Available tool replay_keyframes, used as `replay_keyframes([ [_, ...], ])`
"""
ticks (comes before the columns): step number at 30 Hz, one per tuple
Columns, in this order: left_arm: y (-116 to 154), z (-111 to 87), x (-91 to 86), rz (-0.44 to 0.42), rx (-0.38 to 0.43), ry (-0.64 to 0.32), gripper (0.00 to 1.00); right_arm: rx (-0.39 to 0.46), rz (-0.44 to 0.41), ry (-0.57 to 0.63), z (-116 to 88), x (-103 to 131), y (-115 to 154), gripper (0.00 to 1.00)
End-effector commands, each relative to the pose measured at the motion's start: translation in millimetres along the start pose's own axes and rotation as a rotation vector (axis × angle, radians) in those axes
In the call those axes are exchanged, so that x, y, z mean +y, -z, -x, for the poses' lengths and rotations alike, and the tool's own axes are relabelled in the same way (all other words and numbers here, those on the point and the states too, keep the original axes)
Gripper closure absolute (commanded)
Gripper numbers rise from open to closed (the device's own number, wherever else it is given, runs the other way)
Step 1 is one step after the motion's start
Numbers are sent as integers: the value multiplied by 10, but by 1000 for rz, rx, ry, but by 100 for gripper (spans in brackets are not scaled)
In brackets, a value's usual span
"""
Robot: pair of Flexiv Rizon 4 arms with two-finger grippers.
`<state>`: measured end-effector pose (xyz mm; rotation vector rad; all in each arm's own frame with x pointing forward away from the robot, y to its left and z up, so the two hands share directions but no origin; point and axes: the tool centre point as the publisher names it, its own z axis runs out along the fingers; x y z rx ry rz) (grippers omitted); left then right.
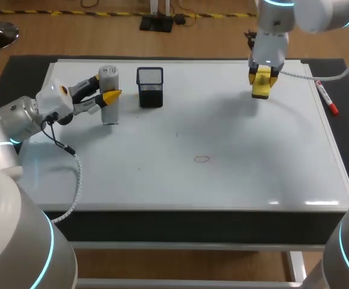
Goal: Pick up the inspection probe, press it on each red-marked spot on the whiteboard one by one, put down the probe, pick up the eraser, and wipe off all the red marks.
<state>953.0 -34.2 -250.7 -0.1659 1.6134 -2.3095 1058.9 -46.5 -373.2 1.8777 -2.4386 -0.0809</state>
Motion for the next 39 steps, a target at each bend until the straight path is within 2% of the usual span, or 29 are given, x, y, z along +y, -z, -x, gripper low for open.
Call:
replay_keyframes([
  [1,-1,8,6,-4,2,0,100,5,-1,1,-2,3,22,100],
  [13,-49,-21,14,-5,10,-2,100,5,-1,1,-2,3,22,100],
  [16,-182,-133,52,-18,36,-2,100,5,-1,1,-2,3,22,100],
  [27,-869,-733,262,-33,181,48,100,5,-1,1,-2,3,22,100],
  [39,-1554,-1321,505,-84,285,112,100,5,-1,1,-2,3,22,100],
])
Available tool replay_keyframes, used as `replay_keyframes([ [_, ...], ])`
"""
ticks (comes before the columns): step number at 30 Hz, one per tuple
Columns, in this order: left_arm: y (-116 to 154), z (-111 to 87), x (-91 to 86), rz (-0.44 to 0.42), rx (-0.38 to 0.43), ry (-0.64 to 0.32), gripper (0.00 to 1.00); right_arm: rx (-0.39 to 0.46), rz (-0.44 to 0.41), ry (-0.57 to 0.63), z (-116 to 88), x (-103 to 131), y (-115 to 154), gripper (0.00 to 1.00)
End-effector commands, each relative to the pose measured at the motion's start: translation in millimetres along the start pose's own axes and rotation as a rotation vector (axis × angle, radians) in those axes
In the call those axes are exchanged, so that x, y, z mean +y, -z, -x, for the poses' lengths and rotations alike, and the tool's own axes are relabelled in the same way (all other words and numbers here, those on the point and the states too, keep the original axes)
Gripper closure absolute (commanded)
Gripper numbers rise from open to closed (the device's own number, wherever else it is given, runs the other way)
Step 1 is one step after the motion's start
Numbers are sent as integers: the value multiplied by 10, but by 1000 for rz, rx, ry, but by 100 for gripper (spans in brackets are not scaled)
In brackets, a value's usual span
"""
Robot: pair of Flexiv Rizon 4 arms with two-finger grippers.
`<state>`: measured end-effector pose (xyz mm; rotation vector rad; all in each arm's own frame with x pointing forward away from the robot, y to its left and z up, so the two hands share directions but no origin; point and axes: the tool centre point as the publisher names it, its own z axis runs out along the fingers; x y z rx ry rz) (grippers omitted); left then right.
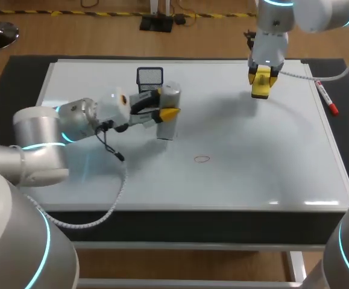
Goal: Pick up the inspection probe, press it on each red-marked spot on the whiteboard one by one, put down the probe, pick up the eraser, and wipe off all the red marks.
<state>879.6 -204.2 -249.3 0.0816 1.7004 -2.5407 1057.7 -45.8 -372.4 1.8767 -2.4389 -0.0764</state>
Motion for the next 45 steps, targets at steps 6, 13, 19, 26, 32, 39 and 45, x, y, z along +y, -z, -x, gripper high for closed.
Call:
replay_keyframes([
  [6,-535,-145,260,-55,59,30,100,3,1,2,-5,-11,14,100],
  [13,-676,-335,349,-58,60,58,100,3,1,2,-5,-11,14,100],
  [19,-738,-444,415,-57,70,74,100,3,1,2,-5,-11,14,100],
  [26,-765,-488,540,-42,81,108,100,3,1,2,-5,-11,14,100],
  [32,-785,-505,604,-41,89,125,100,3,1,2,-5,-11,14,100],
  [39,-818,-536,666,-23,98,140,100,3,1,2,-5,-11,14,100],
  [45,-794,-548,733,10,97,154,100,3,1,2,-5,-11,14,100],
])
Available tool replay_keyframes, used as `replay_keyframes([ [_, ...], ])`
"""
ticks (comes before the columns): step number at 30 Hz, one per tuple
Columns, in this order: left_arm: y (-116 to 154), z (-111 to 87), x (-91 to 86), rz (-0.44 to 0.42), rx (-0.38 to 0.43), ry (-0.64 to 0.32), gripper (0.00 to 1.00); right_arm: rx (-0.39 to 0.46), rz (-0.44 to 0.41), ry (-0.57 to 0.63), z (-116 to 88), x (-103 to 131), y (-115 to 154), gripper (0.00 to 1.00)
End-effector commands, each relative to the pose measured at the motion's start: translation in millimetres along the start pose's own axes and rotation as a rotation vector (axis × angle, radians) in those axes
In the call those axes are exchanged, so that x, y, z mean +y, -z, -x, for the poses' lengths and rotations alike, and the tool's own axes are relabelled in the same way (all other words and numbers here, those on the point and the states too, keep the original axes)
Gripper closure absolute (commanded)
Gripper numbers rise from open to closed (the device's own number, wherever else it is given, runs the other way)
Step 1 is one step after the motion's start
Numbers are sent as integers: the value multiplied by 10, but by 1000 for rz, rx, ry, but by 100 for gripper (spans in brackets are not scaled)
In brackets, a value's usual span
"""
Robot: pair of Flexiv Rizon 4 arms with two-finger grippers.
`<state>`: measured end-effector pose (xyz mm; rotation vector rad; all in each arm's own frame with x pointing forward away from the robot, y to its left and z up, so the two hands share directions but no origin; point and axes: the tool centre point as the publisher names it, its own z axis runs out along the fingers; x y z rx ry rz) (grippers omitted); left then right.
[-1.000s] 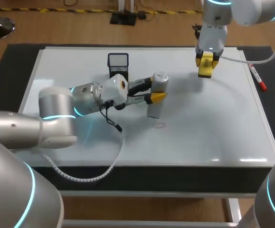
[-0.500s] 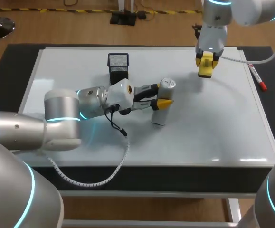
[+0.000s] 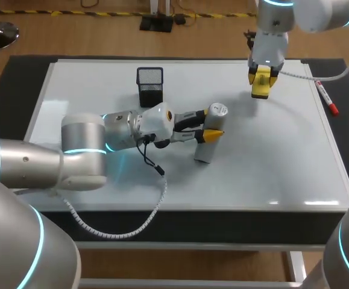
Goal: Pick up the inspection probe, press it on each red-marked spot on the whiteboard one by one, put down the probe, pick up the eraser, and wipe off all the red marks.
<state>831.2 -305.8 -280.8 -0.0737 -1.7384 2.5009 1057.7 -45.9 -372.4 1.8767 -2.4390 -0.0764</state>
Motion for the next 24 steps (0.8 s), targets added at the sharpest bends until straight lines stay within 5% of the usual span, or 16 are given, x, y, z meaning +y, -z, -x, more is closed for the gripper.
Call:
replay_keyframes([
  [1,25,14,115,-13,4,7,100,3,1,2,-5,-11,15,100],
  [24,97,-64,142,114,-4,28,100,3,1,2,-5,-11,15,100],
])
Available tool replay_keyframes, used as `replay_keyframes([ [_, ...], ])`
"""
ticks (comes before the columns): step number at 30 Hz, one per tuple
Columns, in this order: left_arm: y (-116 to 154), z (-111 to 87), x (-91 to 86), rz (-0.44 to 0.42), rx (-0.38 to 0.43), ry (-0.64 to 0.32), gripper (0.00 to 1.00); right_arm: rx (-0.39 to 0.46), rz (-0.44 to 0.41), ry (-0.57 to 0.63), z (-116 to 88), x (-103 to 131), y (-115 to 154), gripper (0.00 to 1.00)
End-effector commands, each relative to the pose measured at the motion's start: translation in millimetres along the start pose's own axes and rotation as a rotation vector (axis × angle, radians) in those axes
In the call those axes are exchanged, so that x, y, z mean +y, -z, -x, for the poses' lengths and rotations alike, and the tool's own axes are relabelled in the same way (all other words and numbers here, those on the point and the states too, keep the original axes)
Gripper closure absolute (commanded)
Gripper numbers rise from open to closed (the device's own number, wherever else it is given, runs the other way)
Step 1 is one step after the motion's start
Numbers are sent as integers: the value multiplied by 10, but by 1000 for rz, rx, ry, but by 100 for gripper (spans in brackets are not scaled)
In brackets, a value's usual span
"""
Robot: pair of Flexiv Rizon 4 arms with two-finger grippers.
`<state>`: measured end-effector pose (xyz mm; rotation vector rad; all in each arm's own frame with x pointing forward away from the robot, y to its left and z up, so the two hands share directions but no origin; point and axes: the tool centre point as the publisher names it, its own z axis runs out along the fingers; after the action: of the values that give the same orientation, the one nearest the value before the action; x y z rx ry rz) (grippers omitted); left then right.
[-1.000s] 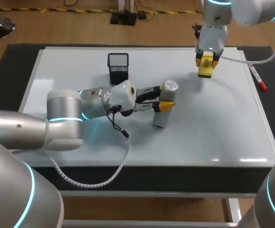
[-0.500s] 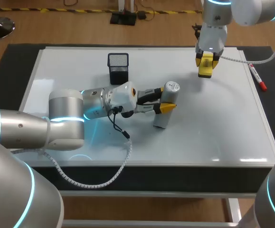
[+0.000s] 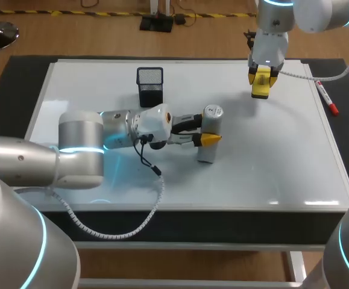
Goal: Pick up the inspection probe, press it on each red-marked spot on the whiteboard one by one, put down the probe, pick up the eraser, and wipe off all the red marks.
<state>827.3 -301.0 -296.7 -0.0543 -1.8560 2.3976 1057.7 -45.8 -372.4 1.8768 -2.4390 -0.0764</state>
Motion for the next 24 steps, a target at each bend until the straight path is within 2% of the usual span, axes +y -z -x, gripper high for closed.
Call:
replay_keyframes([
  [1,-2,-24,9,15,1,6,100,3,1,2,-5,-11,14,100],
  [24,-39,-49,-61,28,15,-9,100,3,1,2,-5,-11,14,100],
])
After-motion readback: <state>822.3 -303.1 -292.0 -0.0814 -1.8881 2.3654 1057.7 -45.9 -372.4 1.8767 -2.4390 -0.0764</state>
